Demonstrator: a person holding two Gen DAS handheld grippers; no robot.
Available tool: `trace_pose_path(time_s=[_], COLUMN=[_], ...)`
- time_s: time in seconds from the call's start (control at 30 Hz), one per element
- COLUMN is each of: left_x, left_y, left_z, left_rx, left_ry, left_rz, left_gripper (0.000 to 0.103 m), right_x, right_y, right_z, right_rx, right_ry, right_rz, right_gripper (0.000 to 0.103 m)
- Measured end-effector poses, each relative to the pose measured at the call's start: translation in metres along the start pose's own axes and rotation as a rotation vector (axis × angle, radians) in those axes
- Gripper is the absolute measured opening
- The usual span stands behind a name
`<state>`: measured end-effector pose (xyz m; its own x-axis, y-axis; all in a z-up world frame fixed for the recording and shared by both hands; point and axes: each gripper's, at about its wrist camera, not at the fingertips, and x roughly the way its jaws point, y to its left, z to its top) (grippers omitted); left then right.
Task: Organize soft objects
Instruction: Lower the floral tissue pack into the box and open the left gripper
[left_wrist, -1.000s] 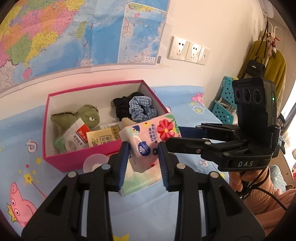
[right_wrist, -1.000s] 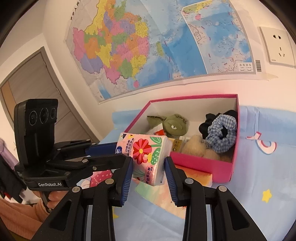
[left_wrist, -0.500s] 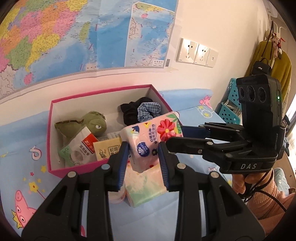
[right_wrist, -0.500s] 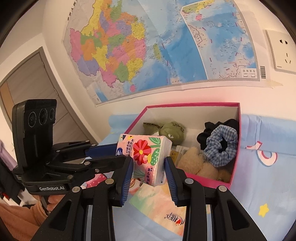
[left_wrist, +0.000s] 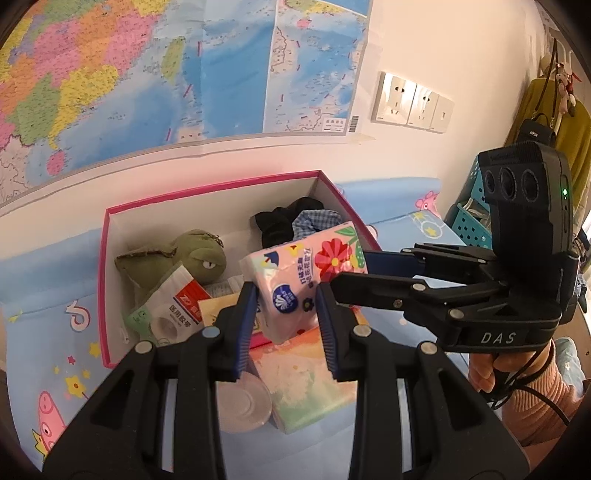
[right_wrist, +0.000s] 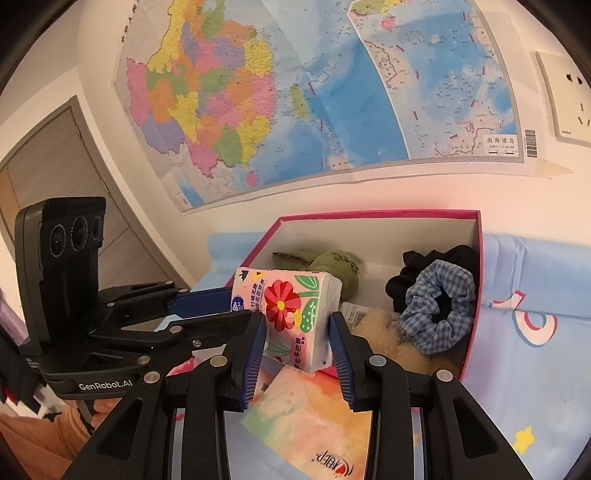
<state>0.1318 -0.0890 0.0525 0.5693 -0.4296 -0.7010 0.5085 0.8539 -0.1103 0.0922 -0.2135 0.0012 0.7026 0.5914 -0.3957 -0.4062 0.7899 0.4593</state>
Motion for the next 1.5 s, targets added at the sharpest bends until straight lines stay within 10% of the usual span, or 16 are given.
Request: trace_pose_path(time_s=[1.5], left_x=[0.047], left_y=[0.022], left_z=[0.028], left_rx=[-0.023], left_ry=[0.102], left_rz=[0.038], left_gripper=[0.034], right_x=[0.036], right_y=[-0.020], right_z=[0.024], right_rx=[0.063], right_ry=[0.024], right_rz=[-0.023], right_gripper=[0.036])
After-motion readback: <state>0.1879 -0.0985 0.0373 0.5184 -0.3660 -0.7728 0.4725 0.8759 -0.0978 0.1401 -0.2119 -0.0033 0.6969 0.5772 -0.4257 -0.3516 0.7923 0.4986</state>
